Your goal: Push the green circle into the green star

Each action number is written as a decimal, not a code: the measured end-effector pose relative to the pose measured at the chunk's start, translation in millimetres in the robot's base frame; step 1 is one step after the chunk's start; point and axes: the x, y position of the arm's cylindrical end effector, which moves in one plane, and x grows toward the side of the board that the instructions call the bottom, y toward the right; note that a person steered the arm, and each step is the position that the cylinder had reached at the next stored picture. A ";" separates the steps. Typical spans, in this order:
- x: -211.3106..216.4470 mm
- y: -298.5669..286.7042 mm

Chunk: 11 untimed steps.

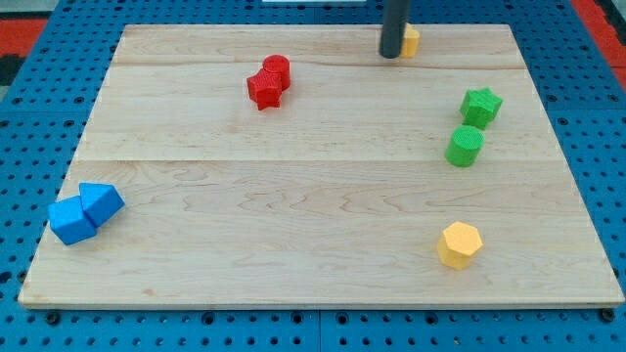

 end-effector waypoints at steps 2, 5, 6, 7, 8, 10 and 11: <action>-2.7 57.5; 59.3 189.8; 119.0 217.9; 185.5 169.4; 230.7 132.7; 194.7 107.8; 175.6 121.4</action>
